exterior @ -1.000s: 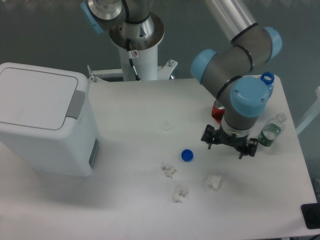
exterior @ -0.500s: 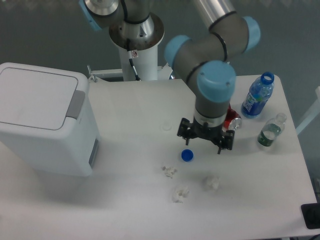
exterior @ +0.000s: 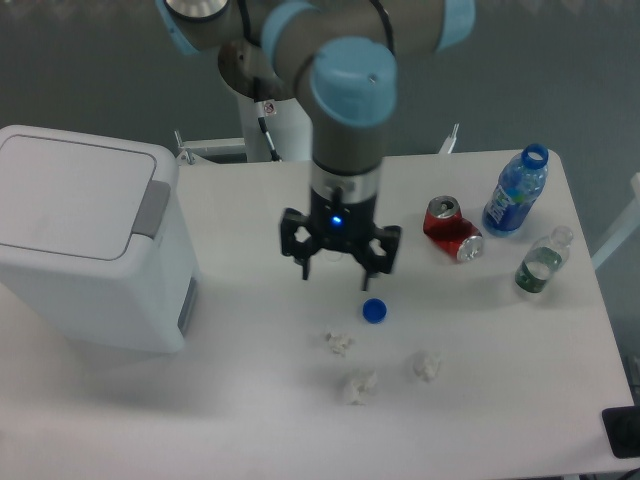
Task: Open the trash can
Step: 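Move the gripper across the table to the trash bin lid, then lower the gripper onto the bin lid's edge and grip it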
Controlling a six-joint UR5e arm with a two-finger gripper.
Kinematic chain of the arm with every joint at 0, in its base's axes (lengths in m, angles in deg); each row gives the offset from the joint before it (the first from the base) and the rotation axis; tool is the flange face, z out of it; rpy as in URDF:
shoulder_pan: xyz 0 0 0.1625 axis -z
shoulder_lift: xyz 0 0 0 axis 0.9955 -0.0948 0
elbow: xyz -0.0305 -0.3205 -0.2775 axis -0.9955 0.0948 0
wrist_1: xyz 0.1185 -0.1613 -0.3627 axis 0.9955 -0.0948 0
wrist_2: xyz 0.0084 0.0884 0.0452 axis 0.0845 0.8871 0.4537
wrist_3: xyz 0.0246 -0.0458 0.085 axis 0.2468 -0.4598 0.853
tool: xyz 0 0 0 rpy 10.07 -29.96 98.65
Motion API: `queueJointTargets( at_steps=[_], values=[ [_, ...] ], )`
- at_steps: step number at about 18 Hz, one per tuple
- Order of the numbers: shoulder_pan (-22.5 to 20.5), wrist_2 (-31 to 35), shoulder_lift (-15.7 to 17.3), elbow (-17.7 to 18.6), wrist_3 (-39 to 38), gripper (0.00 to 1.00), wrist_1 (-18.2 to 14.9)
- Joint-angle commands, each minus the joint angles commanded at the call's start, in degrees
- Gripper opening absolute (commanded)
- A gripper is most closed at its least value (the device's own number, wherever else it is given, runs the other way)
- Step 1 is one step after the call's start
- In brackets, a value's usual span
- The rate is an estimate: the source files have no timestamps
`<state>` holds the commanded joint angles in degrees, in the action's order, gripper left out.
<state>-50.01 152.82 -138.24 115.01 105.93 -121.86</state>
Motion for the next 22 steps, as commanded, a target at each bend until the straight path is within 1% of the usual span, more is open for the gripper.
queueJointTargets(
  at_steps=[1, 3, 6, 8, 12, 16, 22],
  values=[
    [0.7, -1.5, 1.0, 0.0, -0.8, 0.01, -0.9],
    [1.6, -3.8, 3.0, 0.0, -1.1, 0.00, -3.1],
    [1.9, -7.1, 5.2, 0.0, -1.5, 0.00, -5.2],
    [2.2, -8.4, 6.0, -0.1, -2.2, 0.00, -5.7],
    [4.1, -9.7, 6.1, -0.5, -6.4, 0.00, -5.4],
    [4.7, -11.2, 6.0, -0.7, -7.0, 0.00, -5.3],
    [6.8, -11.6, 5.7, -0.4, -7.1, 0.00, -5.3]
  ],
)
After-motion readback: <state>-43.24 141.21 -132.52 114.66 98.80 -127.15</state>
